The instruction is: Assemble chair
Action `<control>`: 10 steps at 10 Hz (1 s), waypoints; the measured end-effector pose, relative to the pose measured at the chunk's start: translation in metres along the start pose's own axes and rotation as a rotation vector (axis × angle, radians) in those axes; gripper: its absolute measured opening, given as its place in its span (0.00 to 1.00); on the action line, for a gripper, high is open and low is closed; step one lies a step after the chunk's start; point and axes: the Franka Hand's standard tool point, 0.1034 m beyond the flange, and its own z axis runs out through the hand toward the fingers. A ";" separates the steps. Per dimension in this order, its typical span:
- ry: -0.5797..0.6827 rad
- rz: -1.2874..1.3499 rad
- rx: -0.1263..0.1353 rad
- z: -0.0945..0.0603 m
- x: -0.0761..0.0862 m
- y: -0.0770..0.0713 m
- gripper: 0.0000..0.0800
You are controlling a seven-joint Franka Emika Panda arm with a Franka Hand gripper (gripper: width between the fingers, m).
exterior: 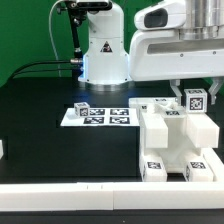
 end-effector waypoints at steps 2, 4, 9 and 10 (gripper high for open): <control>0.001 0.191 0.000 0.001 0.000 -0.001 0.34; 0.007 0.423 0.008 0.001 0.000 -0.001 0.34; -0.016 0.977 0.043 0.002 0.000 -0.004 0.34; -0.020 1.063 0.060 0.002 0.001 -0.005 0.34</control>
Offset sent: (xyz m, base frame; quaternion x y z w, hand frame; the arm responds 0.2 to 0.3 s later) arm -0.0021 -0.0097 -0.0022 -0.0024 0.0183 0.2434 0.9698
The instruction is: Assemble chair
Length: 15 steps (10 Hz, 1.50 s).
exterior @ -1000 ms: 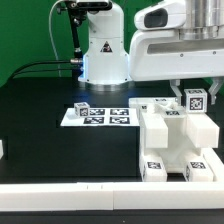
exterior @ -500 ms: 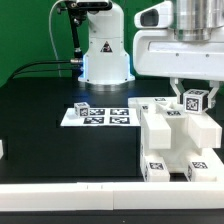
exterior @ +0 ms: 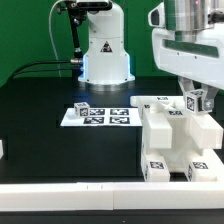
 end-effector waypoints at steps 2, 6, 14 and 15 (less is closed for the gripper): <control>0.002 0.075 0.016 0.001 0.001 -0.001 0.34; 0.005 -0.151 0.019 -0.002 0.000 -0.004 0.68; 0.030 -1.154 -0.058 -0.002 0.006 0.001 0.81; 0.028 -1.215 -0.068 -0.002 0.004 0.001 0.81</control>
Offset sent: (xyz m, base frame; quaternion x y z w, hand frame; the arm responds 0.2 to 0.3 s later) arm 0.0000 0.0000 0.0000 0.0000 0.0000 0.0000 1.0000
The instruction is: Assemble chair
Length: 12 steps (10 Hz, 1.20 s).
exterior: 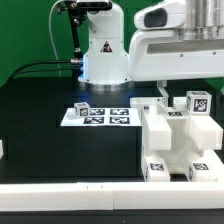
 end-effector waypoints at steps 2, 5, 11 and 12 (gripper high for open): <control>0.000 0.050 -0.001 0.000 0.000 0.001 0.78; -0.001 0.221 0.002 0.000 0.000 0.000 0.34; -0.009 1.048 0.032 0.001 0.000 -0.003 0.34; -0.018 1.166 0.046 0.001 0.001 -0.004 0.34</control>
Offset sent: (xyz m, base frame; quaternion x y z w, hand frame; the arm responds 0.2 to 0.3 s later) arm 0.0000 0.0000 0.0000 0.0000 0.0000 0.1938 0.9810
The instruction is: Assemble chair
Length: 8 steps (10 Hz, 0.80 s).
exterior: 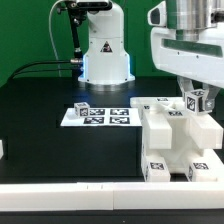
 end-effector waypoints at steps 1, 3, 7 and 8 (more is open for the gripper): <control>-0.018 0.112 0.020 0.000 0.000 -0.002 0.34; -0.018 0.171 0.019 0.001 0.001 -0.001 0.34; 0.007 -0.138 0.010 -0.002 0.001 -0.003 0.78; 0.019 -0.291 0.008 -0.003 0.000 -0.005 0.78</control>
Offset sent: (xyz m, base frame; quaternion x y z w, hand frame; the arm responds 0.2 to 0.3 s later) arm 0.0000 0.0000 0.0000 0.0000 0.0000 0.0000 1.0000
